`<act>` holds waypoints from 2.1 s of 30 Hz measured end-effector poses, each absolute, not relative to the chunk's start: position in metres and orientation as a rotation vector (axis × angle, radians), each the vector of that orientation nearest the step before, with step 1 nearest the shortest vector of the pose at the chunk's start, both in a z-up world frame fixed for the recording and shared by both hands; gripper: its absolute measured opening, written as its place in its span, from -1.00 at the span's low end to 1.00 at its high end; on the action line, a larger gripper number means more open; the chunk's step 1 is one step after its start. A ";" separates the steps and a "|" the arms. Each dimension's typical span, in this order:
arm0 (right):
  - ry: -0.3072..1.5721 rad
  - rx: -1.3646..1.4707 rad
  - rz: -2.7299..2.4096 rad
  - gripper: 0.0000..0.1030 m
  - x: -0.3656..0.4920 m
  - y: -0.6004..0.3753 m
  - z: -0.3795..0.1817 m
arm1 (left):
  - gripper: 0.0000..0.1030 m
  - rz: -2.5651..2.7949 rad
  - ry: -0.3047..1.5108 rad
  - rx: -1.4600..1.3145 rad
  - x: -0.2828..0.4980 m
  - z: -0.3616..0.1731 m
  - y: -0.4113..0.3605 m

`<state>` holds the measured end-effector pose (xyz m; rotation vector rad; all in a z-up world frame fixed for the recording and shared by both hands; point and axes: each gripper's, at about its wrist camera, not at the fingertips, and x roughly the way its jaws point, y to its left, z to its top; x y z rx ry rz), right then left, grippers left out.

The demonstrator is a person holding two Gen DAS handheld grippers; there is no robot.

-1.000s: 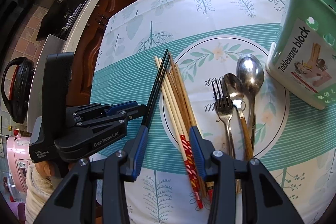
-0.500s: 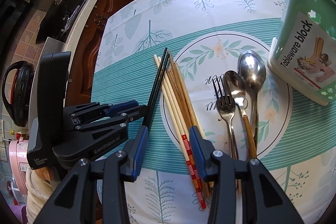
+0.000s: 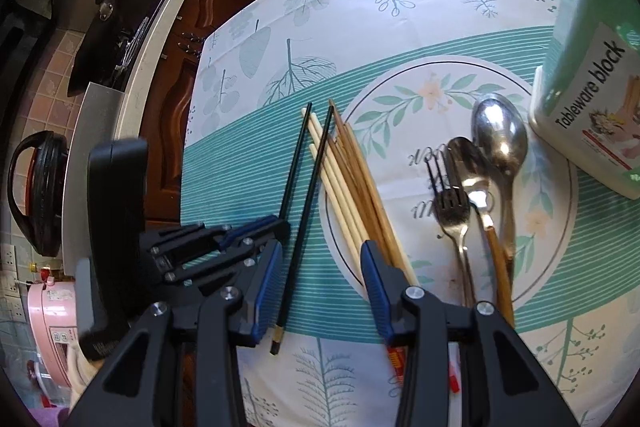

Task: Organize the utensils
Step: 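Lower the right tool and grasp the two black chopsticks, then lift the black chopsticks with the right tool and drop them into the green holder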

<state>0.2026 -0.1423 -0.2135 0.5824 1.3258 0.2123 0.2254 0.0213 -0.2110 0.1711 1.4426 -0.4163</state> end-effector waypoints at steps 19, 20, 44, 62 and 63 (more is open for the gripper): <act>1.460 0.399 0.038 -0.81 0.254 -0.076 -0.256 | -0.93 -0.205 1.561 0.062 0.178 -0.225 0.067; 1.460 0.355 0.016 -0.84 0.255 -0.071 -0.255 | -0.93 -0.198 1.557 0.052 0.177 -0.223 0.068; 0.752 0.410 0.259 -0.90 0.133 -0.206 -0.061 | -0.93 -0.357 0.907 -0.020 0.148 0.007 -0.029; 0.309 0.367 -0.029 -0.90 0.132 -0.340 -0.038 | -0.93 -0.408 0.509 -0.158 0.210 0.045 -0.209; 0.298 0.366 -0.036 -0.90 0.129 -0.341 -0.041 | -0.93 -0.412 0.507 -0.156 0.212 0.038 -0.213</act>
